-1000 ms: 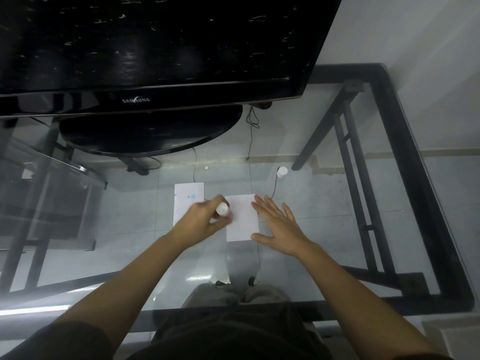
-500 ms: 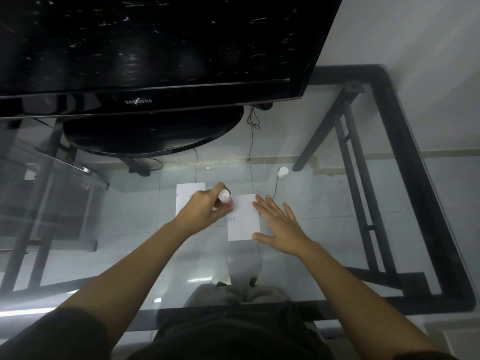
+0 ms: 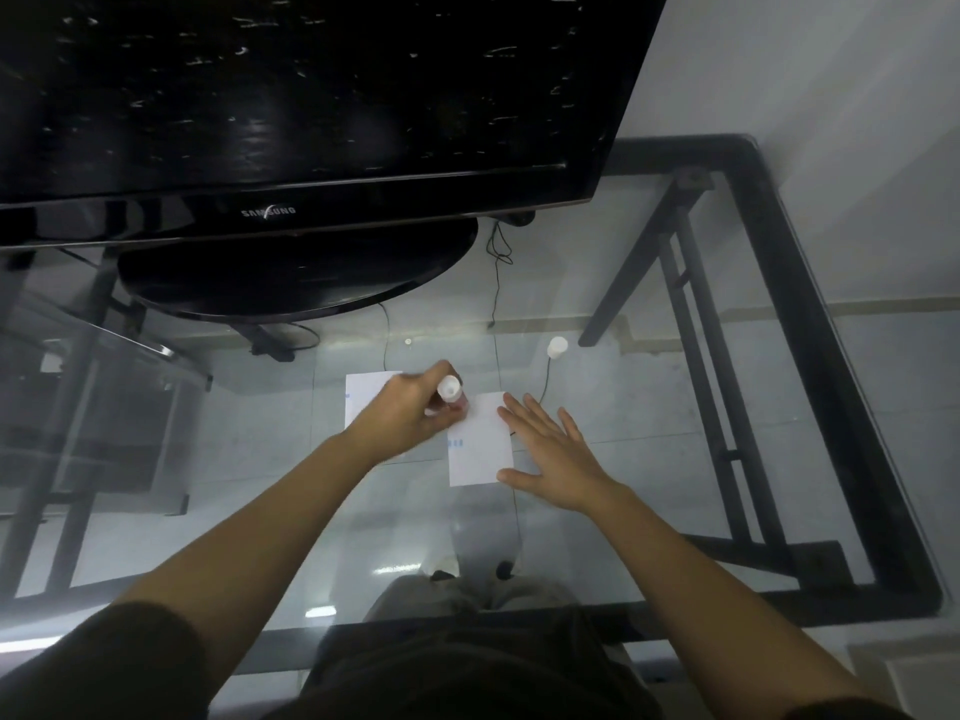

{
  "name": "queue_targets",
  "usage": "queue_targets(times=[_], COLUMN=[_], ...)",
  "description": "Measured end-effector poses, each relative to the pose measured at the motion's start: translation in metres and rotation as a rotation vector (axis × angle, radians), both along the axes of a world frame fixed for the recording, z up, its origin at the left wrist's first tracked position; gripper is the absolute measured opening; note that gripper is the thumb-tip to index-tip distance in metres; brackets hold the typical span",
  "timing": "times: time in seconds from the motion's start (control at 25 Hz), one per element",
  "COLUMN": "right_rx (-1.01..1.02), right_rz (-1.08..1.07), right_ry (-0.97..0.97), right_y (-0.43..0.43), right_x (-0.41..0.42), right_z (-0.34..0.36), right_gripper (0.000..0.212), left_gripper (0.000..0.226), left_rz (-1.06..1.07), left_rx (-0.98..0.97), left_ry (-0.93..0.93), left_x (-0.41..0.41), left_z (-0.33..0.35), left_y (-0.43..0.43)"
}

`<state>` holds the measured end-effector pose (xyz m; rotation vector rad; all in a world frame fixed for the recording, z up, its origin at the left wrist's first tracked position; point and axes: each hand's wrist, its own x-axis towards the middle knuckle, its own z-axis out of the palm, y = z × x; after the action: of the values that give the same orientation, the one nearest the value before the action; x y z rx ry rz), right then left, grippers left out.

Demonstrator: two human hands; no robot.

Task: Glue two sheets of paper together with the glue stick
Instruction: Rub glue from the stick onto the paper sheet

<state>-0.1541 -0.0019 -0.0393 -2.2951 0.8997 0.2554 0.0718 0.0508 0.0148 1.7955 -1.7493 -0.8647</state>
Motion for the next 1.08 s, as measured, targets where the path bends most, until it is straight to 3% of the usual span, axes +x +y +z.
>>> queue_targets(times=[0.2, 0.44, 0.72, 1.08], right_rx=[0.005, -0.005, -0.010, -0.004], right_rz=[0.013, 0.008, 0.025, 0.001], right_ry=[-0.023, -0.017, -0.027, -0.017], right_y=[0.004, -0.002, 0.004, 0.001], right_x=[0.000, 0.005, 0.006, 0.008], right_z=[0.001, 0.004, 0.006, 0.011], right_gripper=[0.078, 0.078, 0.078, 0.081], left_gripper=[0.029, 0.028, 0.030, 0.029], left_rz=[-0.248, -0.008, -0.212, 0.012], left_rx=[0.066, 0.011, 0.060, -0.021], left_ry=[0.011, -0.025, -0.006, -0.015], left_x=[-0.020, 0.003, -0.019, -0.003], left_z=[-0.007, 0.004, -0.004, 0.005], left_y=[0.041, -0.017, 0.041, -0.006])
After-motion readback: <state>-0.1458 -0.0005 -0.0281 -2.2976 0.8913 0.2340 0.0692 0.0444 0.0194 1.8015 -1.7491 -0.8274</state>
